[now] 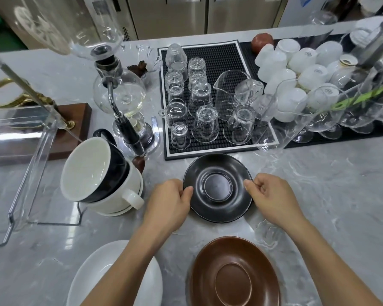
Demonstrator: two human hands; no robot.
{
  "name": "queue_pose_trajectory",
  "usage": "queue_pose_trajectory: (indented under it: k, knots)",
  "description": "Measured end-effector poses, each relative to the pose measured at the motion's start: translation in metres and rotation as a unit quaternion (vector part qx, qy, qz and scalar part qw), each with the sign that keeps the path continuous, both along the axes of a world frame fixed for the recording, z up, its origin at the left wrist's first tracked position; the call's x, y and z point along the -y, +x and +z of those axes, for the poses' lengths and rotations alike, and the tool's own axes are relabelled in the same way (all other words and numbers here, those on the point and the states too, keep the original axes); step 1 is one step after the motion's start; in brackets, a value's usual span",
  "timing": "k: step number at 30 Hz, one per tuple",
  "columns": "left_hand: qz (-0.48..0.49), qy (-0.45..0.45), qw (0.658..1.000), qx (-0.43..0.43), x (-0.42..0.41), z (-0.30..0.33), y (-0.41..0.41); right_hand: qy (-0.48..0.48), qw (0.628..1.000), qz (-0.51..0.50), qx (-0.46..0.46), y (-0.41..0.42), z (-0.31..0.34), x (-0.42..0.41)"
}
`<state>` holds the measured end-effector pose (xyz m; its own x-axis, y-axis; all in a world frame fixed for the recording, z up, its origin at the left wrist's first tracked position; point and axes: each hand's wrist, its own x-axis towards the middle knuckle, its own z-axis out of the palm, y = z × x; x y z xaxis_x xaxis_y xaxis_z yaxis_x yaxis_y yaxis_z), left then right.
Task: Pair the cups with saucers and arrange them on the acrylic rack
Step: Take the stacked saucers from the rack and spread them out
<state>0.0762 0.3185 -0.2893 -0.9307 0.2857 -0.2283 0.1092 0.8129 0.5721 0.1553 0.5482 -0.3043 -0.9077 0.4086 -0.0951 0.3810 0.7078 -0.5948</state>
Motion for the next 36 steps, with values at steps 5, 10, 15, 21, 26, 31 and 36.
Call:
queue_pose_trajectory:
  k: [5, 10, 15, 21, 26, 31, 36]
  knots:
    - [0.008, 0.002, 1.0, 0.01, 0.001, -0.005, 0.001, 0.008, 1.0, -0.002, 0.006, 0.001, -0.003, 0.0]
    - [0.01, 0.005, 1.0, 0.0, 0.001, -0.008, 0.002, 0.02, 1.0, 0.002, 0.004, 0.0, -0.002, 0.0]
    - [0.015, 0.007, 1.0, -0.008, 0.002, -0.011, 0.003, 0.018, 1.0, -0.004, -0.004, 0.003, 0.001, 0.003]
    - [0.06, 0.056, 0.995, -0.048, 0.009, -0.009, 0.018, 0.076, 0.997, -0.029, 0.01, 0.009, 0.012, 0.007]
    - [0.046, 0.081, 0.99, -0.107, 0.015, 0.009, 0.039, 0.064, 0.996, -0.042, -0.053, 0.016, 0.03, 0.015]
    - [-0.029, 0.12, 0.968, -0.217, 0.02, 0.025, 0.066, 0.048, 0.991, 0.001, -0.122, 0.025, 0.055, 0.034]
    - [-0.033, 0.117, 0.944, -0.306, 0.027, 0.035, 0.085, 0.054, 0.981, 0.069, -0.172, 0.04, 0.072, 0.058]
